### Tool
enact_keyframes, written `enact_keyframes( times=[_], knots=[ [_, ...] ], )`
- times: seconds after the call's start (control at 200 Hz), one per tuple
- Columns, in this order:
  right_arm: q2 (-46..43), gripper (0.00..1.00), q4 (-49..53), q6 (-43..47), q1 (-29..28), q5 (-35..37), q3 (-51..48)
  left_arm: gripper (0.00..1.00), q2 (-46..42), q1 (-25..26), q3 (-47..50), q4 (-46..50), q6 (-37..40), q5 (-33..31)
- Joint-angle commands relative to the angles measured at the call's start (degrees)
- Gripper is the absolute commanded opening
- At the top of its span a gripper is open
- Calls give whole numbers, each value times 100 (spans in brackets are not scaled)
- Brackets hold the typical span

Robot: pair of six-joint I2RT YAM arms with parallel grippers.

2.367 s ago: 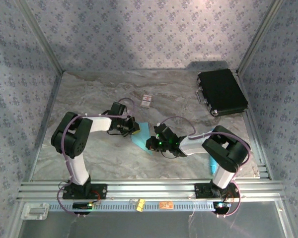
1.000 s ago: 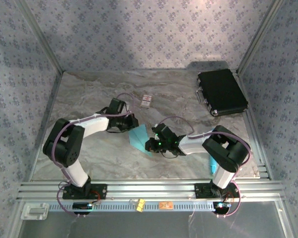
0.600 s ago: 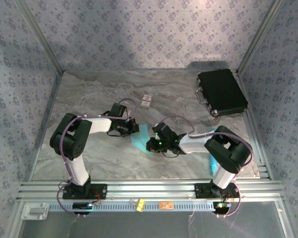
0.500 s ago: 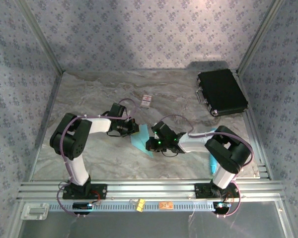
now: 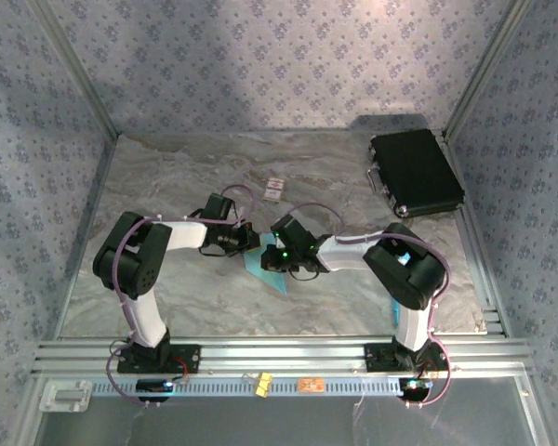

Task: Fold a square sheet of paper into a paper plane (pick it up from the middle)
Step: Fourth fold the wing at the center of the table.

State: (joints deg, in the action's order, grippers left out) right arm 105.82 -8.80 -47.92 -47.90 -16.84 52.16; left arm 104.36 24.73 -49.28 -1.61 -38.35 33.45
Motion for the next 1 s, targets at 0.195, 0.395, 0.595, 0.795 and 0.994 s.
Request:
enact_keyframes(
  times=[0.195, 0.395, 0.595, 0.795, 0.994],
  knots=[
    [-585, 3, -230, -191, -71, -94, -951, 3, 226, -159, 256, 424, 146, -550],
    [-945, 4, -165, -221, -120, -64, -1351, 3, 190, -188, 286, 404, 118, -550],
    [-1327, 3, -207, -394, -246, 95, -1736, 3, 193, -192, 296, 372, 102, -509],
    [-1381, 4, 24, -117, -139, 120, -990, 3, 177, -188, 288, 372, 108, -497],
    [-343, 4, 47, -34, 10, -63, -3, 3, 181, -195, 304, 338, 95, -480]
  ],
)
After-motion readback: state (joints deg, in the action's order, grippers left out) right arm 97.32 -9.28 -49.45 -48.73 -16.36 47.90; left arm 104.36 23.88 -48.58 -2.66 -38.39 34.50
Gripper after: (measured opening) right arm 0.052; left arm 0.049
